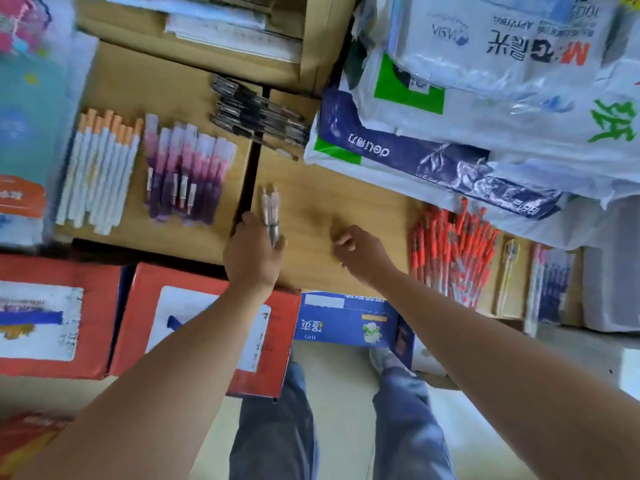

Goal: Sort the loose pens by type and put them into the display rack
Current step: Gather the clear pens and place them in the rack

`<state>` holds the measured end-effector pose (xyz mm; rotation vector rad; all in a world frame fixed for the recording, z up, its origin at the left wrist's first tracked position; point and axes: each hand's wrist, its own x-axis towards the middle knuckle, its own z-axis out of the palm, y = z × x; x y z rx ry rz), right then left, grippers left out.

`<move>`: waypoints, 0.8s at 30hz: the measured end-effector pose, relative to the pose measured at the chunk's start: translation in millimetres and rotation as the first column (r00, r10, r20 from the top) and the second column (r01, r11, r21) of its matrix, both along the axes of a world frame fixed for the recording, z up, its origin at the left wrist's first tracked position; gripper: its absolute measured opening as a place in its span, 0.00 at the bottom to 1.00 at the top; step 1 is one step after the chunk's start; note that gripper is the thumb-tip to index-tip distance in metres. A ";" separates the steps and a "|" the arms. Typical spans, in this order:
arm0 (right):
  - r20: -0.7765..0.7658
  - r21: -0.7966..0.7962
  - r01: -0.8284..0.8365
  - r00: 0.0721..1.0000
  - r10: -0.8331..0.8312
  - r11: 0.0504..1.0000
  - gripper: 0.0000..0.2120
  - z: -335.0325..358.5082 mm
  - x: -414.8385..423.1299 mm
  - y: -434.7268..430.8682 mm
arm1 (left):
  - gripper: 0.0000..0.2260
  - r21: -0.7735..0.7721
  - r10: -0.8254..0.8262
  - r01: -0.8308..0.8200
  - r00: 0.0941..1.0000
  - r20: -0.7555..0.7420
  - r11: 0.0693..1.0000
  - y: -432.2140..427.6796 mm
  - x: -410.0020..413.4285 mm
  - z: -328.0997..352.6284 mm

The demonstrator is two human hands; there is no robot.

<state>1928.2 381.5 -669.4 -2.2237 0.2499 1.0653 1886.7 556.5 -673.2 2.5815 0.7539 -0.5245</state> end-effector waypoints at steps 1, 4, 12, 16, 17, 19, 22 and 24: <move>0.009 0.000 0.020 1.000 -0.020 1.000 0.04 -1.8 -0.7 1.0 | 0.19 0.008 -0.022 0.022 1.000 0.002 1.000 1.0 1.6 -2.7; 0.015 0.000 0.055 0.998 -0.055 0.998 0.01 -3.6 -1.7 0.8 | 0.13 -0.021 -0.080 0.080 0.997 0.004 0.997 3.2 3.1 -6.9; -0.122 0.293 0.303 0.953 -0.279 0.907 0.09 14.7 3.2 11.5 | 0.09 -0.458 -0.218 0.192 0.976 -0.005 0.868 -3.7 5.3 11.1; -0.226 0.366 0.449 0.893 -0.390 0.815 0.10 25.7 4.9 16.9 | 0.10 -0.610 -0.288 0.230 0.958 0.004 0.758 -20.7 6.8 30.1; -0.253 0.383 0.477 0.878 -0.407 0.791 0.10 27.8 5.2 17.6 | 0.11 -0.637 -0.273 0.204 0.962 -0.012 0.743 -22.4 8.7 32.8; -0.275 0.413 0.492 0.870 -0.410 0.767 0.11 32.7 4.7 17.7 | 0.13 -0.676 -0.263 0.167 0.964 -0.042 0.717 -24.1 12.0 36.0; -0.249 0.423 0.461 0.887 -0.389 0.780 0.13 41.2 2.0 14.6 | 0.21 -0.749 -0.327 0.175 0.943 -0.059 0.639 -32.2 15.4 47.6; -0.241 0.416 0.488 0.873 -0.425 0.768 0.10 45.4 -1.4 7.8 | 0.22 -0.768 -0.413 0.212 0.908 -0.075 0.604 -42.0 18.5 59.3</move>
